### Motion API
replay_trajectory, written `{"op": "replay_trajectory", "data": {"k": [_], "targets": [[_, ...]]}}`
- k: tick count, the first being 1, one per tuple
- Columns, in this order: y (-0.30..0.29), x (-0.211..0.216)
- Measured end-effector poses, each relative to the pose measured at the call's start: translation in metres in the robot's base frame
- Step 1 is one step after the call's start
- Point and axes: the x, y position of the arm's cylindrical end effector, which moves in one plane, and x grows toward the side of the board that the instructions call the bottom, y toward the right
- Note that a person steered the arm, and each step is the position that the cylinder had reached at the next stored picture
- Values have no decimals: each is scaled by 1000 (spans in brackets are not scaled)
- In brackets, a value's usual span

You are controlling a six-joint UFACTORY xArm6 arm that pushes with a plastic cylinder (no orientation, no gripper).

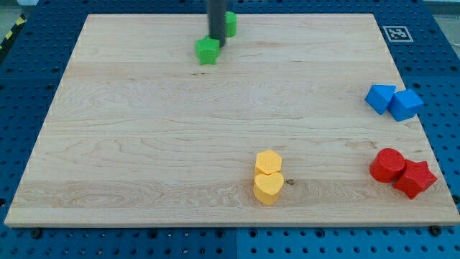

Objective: Push the green star toward the top left side of the board

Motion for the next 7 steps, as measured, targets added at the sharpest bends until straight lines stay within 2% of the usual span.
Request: {"op": "replay_trajectory", "data": {"k": [1, 2, 3, 5, 6, 7], "targets": [[33, 0], [97, 22], [93, 55], [-61, 48], [-98, 37], [-55, 53]]}}
